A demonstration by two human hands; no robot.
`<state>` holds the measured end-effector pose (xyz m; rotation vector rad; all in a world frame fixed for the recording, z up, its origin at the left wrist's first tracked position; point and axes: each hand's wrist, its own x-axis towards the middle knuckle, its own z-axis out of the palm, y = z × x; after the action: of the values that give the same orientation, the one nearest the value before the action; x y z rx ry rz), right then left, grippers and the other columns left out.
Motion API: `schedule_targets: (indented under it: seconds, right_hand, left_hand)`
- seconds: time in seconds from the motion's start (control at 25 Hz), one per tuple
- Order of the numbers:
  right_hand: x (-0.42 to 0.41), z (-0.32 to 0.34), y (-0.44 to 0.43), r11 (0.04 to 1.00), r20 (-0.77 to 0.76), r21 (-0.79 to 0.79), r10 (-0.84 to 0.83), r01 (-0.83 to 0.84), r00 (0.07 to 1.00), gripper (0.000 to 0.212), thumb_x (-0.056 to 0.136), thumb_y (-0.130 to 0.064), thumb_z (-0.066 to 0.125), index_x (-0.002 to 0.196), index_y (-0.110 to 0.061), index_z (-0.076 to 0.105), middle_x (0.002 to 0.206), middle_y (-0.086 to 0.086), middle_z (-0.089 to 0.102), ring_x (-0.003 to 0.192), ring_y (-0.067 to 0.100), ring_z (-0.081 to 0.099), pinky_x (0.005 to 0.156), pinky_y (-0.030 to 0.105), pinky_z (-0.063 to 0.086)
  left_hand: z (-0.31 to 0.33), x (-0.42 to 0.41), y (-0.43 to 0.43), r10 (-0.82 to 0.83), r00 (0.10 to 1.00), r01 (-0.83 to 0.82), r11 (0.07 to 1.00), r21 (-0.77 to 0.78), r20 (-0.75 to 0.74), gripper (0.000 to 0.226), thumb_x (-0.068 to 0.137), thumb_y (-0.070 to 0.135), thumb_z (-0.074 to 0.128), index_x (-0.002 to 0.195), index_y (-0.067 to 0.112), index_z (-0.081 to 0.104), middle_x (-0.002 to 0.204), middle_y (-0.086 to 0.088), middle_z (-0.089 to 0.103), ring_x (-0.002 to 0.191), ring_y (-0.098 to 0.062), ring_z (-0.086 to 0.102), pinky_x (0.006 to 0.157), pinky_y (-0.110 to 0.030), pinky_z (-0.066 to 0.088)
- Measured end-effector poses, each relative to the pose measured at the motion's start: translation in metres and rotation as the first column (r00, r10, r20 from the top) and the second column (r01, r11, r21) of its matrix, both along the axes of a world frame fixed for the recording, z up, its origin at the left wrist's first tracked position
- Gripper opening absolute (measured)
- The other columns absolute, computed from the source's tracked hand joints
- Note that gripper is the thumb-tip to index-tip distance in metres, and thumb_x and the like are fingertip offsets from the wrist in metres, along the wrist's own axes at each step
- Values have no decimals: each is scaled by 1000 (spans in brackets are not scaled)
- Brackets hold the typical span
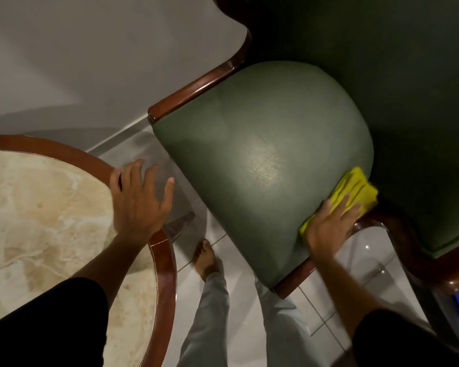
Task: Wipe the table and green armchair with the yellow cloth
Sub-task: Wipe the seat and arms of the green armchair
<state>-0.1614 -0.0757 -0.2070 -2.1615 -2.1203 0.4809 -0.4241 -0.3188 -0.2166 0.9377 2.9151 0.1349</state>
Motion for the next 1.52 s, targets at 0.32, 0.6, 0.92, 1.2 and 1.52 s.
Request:
schedule_targets:
  seconds: [0.32, 0.6, 0.92, 1.2, 1.52]
  right_hand:
    - [-177, -5, -24, 74, 103, -4, 992, -997, 74, 51, 102, -43, 30, 152, -29, 29, 162, 7, 24, 150, 28, 19, 121, 50, 17]
    - [-129, 4, 142, 862, 91, -46, 507, -505, 857, 57, 103, -46, 25, 156, -27, 14, 165, 10, 9, 152, 29, 4, 121, 56, 5]
    - [-44, 43, -24, 489, -97, -104, 861, -866, 498, 56, 98, -51, 37, 147, -25, 36, 154, 8, 40, 143, 28, 34, 112, 50, 28]
    - [-38, 78, 20, 701, -38, -524, 548, -484, 836, 30, 84, -48, 65, 99, -22, 60, 120, 8, 57, 119, 30, 48, 95, 40, 39]
    - [1, 224, 167, 888, -420, -161, 334, -432, 844, 41, 55, -36, 65, 92, -30, 47, 66, -11, 55, 66, 20, 58, 61, 31, 48]
  left_hand:
    - [4, 3, 2, 3, 1000, -3, 1000, 11, 3, 55, 96, 55, 32, 126, 16, 57, 135, -13, 56, 127, -29, 50, 115, -47, 25]
    - [9, 10, 3, 10, 998, -10, 1000, -4, 62, 60, 96, 55, 31, 122, 10, 61, 130, -19, 61, 126, -35, 53, 117, -55, 25]
    - [55, 74, 119, -177, 970, 134, 962, 238, 168, 50, 99, 51, 29, 127, 21, 57, 145, -13, 50, 137, -31, 42, 108, -51, 32]
    - [80, 62, 174, -582, 720, 672, 720, -171, 378, 92, 73, 43, 70, 151, 36, 21, 163, -22, 1, 151, -38, 3, 117, -57, 20]
    - [171, 90, 301, -335, 238, 320, 913, 252, 912, 20, 76, 17, 81, 89, 20, 66, 87, 3, 75, 82, -7, 70, 81, -31, 55]
